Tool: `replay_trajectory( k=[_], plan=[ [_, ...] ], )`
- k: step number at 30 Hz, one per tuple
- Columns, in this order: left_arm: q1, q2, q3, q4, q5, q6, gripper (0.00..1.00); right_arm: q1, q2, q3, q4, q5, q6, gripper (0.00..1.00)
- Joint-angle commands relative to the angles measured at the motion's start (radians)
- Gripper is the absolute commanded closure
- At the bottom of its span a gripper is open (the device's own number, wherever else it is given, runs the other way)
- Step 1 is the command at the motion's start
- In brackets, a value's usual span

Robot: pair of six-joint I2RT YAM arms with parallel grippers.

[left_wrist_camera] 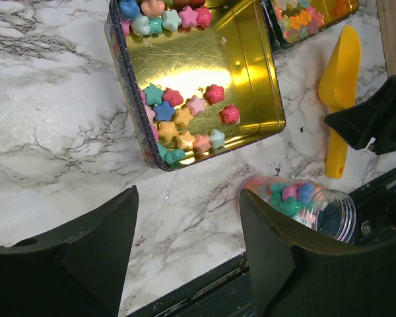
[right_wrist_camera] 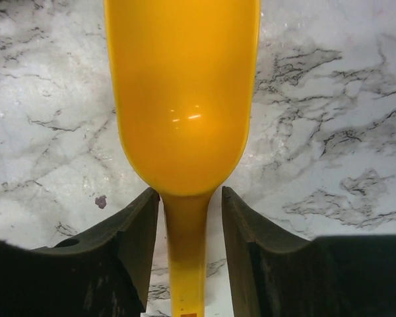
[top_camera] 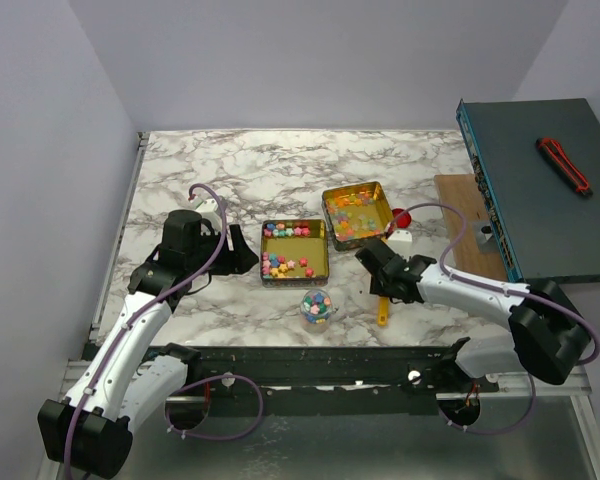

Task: Pack the candies
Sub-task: Place the spatula at the center of the board, then pick up the bottle lid at the center of the board.

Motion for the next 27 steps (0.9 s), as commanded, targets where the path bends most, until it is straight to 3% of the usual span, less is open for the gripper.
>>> replay_trajectory(
  k=[1,14,27],
  plan=[
    [-0.007,-0.013,0.009,-0.006,-0.015,0.012,0.35,-0.008,-0.001,0.063,-0.065,0.061,-0.012,0.52],
    [-0.006,-0.008,0.011,-0.006,-0.005,0.012,0.35,-0.045,-0.058,0.236,-0.176,0.062,-0.142,0.48],
    [-0.006,-0.022,0.012,-0.006,-0.003,0.012,0.35,-0.252,0.007,0.425,-0.138,0.104,-0.280,0.48]
  ],
)
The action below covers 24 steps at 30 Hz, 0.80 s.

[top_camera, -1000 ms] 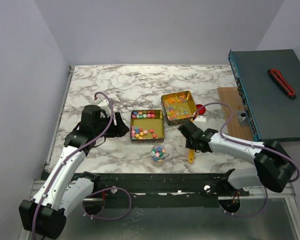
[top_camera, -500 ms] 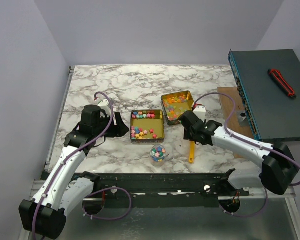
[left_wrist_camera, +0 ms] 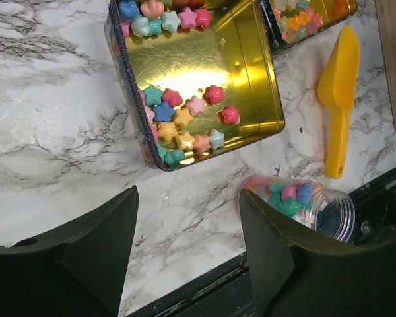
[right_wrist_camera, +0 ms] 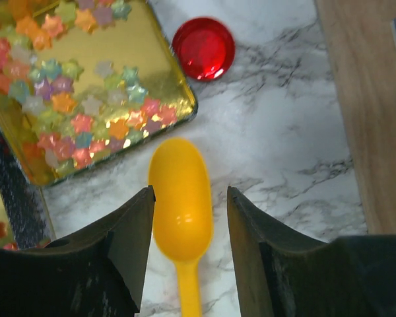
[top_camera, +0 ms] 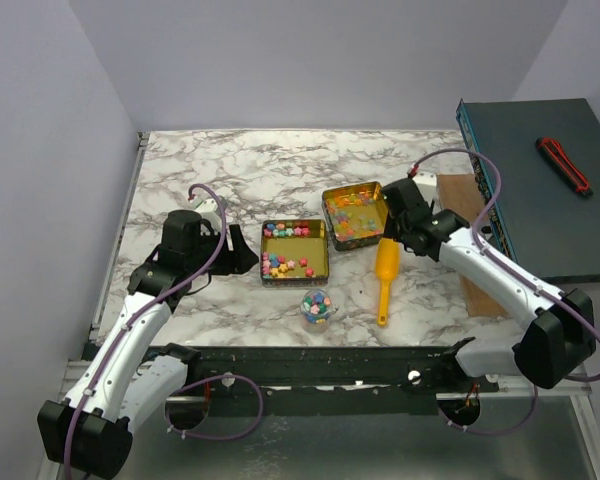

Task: Pack the candies
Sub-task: Pick up the bottle lid at the center of the board.

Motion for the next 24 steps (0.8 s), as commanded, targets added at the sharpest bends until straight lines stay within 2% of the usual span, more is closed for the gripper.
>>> replay_trajectory(
  k=[1,9,24],
  plan=[
    [-0.006,-0.023,0.009,-0.006,-0.004,0.012,0.35,-0.077,0.047,0.069,0.010,0.054,-0.069,0.48],
    [-0.006,-0.031,0.011,-0.005,-0.001,0.012,0.35,-0.182,0.167,0.153,0.069,0.075,-0.108,0.48],
    [-0.006,-0.034,0.009,-0.005,-0.004,0.012,0.35,-0.271,0.401,0.222,0.171,-0.011,-0.076,0.56]
  ],
)
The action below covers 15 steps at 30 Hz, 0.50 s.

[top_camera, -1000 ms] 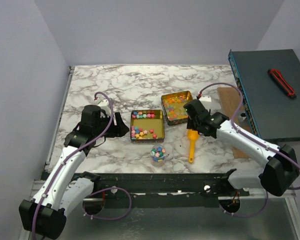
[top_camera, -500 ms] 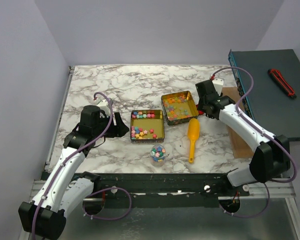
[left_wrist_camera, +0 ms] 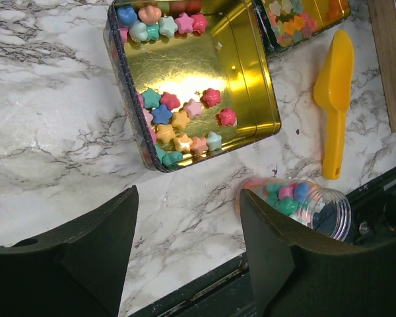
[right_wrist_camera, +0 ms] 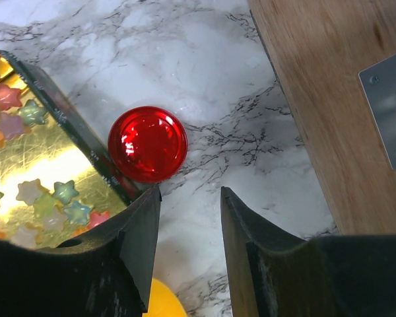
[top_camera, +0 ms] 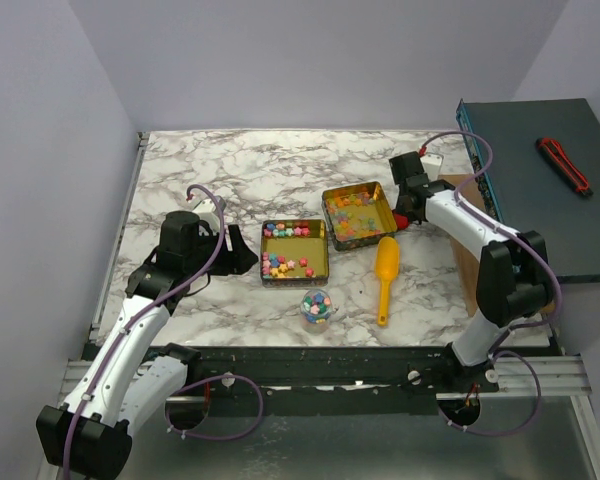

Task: Pack the candies
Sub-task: Pick up the bottle lid at the center of the board.

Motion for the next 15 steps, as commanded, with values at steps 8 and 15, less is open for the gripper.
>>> replay_trajectory(
  k=[8,15],
  plan=[
    [-0.006,-0.002,0.011,-0.005,-0.009,0.011,0.35,-0.062,0.107,0.024,0.079,-0.077,0.051,0.58],
    [-0.006,0.006,0.011,-0.005,-0.013,0.013,0.35,-0.106,0.149,0.013,0.108,-0.129,0.084,0.59]
  ],
)
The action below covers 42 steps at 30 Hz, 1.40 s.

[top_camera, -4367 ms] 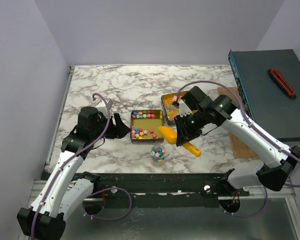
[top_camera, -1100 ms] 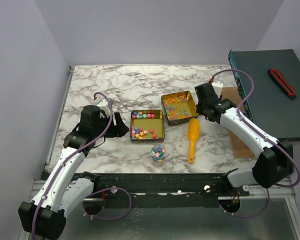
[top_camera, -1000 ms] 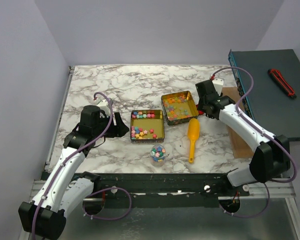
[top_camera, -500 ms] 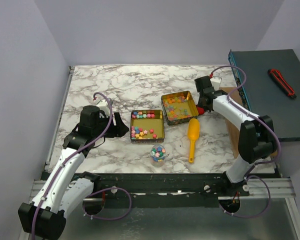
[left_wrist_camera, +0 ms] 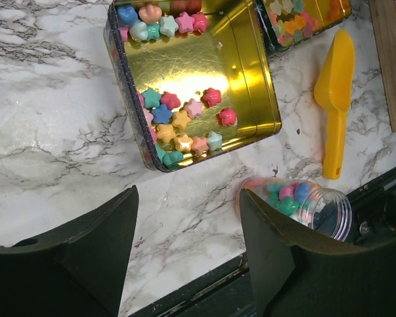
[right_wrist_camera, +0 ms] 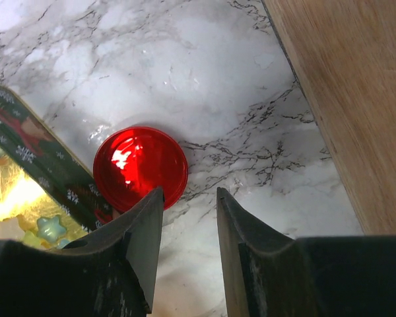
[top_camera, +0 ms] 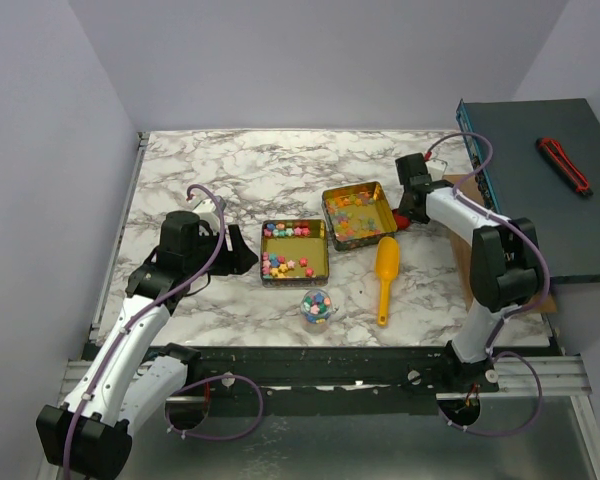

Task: Pack the candies
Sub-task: Pick up the bottle lid at the center of the board.

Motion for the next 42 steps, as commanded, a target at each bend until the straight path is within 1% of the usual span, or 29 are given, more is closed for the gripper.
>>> replay_trajectory(
  k=[1,12,21,27,29,31,33,36,37,42],
  plan=[
    [-0.006,0.007,0.011,-0.006,-0.013,0.013,0.35,-0.031,0.039,0.010,0.045,-0.050,0.049,0.59],
    [-0.004,0.025,0.015,-0.008,-0.019,0.016,0.35,-0.063,0.102,0.002,0.080,-0.097,0.074,0.60],
    [-0.002,0.036,0.018,-0.009,-0.019,0.017,0.35,-0.072,0.125,-0.039,0.109,-0.129,0.079,0.66],
    [-0.002,0.038,0.018,-0.009,-0.017,0.017,0.35,-0.073,0.135,-0.077,0.128,-0.144,0.079,0.67],
    [-0.002,0.039,0.018,-0.008,-0.019,0.017,0.35,-0.073,0.142,-0.084,0.128,-0.149,0.079,0.70],
    [-0.001,0.040,0.018,-0.007,-0.020,0.017,0.35,-0.075,0.140,-0.095,0.134,-0.150,0.079,0.76],
    [-0.002,0.041,0.018,-0.009,-0.021,0.017,0.35,-0.075,0.139,-0.104,0.141,-0.149,0.077,0.84],
    [-0.001,0.043,0.020,-0.008,-0.020,0.016,0.35,-0.076,0.139,-0.107,0.141,-0.153,0.075,0.93],
    [-0.001,0.043,0.020,-0.008,-0.020,0.017,0.35,-0.077,0.138,-0.111,0.143,-0.155,0.074,0.99],
    [-0.001,0.043,0.018,-0.009,-0.019,0.016,0.35,-0.081,0.115,-0.126,0.155,-0.145,0.066,1.00]
  ],
)
